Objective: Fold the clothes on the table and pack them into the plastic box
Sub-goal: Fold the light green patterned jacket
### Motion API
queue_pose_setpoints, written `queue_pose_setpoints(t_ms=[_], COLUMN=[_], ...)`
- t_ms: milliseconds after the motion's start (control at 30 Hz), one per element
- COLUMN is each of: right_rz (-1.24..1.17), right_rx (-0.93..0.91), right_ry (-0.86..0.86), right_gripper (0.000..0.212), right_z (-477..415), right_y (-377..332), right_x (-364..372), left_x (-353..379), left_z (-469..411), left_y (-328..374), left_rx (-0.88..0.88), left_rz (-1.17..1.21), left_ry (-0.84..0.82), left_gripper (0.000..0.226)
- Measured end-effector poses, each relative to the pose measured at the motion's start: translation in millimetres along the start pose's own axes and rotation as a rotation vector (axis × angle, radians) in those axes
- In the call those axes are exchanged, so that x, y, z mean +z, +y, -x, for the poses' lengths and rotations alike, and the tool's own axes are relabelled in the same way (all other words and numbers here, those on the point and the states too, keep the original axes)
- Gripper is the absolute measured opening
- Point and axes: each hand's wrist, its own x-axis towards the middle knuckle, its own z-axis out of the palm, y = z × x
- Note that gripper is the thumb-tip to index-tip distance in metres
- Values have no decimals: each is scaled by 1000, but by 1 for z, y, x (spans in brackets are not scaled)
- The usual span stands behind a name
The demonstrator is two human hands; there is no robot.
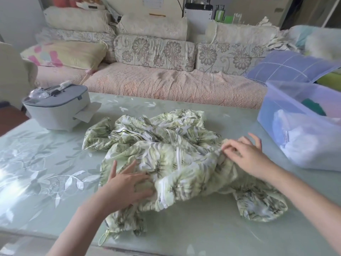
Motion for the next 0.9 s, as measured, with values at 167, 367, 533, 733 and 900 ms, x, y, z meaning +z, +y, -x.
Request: queue_pose_setpoints(t_ms=[167,367,533,733,900], right_rz=[201,168,168,113,141], right_rx=[-172,-343,-278,-158,-59], right_ry=[185,85,119,189,114], right_gripper=[23,39,50,59,77], right_z=[38,86,108,136,121], right_y=[-3,-7,0,-25,-35], right_x=[28,53,60,88,109], left_x=[6,1,16,22,17], left_z=[-3,14,29,53,60], left_y=[-1,18,30,13,5], left_rx=[-7,154,162,199,177], left_rz=[-14,215,39,-56,122], left_ry=[44,20,-154,-15,69], left_gripper=[76,85,109,98,62])
